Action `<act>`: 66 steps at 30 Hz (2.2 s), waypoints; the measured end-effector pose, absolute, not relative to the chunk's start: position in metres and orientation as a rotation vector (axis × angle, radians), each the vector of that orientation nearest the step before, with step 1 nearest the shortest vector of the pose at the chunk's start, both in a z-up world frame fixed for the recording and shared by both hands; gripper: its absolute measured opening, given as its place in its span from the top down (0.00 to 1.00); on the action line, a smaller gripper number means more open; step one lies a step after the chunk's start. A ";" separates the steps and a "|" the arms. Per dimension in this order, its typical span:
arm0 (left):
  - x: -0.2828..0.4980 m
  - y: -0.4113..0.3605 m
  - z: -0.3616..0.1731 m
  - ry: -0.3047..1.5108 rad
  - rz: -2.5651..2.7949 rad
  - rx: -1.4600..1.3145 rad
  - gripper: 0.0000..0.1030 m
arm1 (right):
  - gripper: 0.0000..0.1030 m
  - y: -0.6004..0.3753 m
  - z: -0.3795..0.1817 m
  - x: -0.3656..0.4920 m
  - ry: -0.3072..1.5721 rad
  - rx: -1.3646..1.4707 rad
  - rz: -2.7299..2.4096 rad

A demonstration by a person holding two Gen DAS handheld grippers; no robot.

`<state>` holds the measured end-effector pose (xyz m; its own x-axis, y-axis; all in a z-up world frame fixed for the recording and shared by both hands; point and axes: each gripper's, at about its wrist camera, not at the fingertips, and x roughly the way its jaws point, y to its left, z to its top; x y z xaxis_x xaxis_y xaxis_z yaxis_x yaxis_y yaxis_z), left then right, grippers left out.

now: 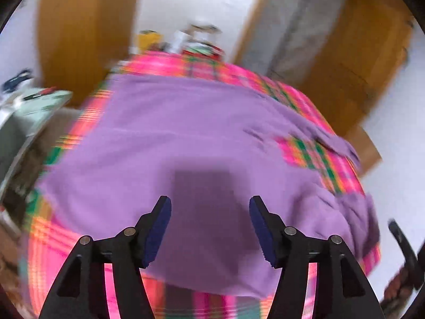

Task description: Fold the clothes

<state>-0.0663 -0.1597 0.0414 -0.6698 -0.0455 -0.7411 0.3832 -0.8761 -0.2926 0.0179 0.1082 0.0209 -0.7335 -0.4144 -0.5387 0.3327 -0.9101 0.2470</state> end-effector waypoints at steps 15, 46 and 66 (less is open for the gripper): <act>-0.121 -0.105 0.004 0.731 -2.634 1.324 0.38 | 0.70 0.154 -0.033 -0.016 -0.277 1.101 -2.691; -0.141 -0.084 0.006 0.688 -2.613 1.312 0.32 | 0.92 0.204 -0.029 -0.035 -0.231 1.035 -2.936; -0.160 -0.079 0.011 0.687 -2.590 1.310 0.32 | 0.92 0.289 -0.026 -0.029 -0.350 1.022 -3.201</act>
<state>-0.1596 -0.0791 0.0115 -0.6037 0.0635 -0.7947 0.3387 -0.8820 -0.3278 -0.0294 0.2894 -0.0258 -0.7917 0.1601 -0.5896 -0.2837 -0.9510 0.1226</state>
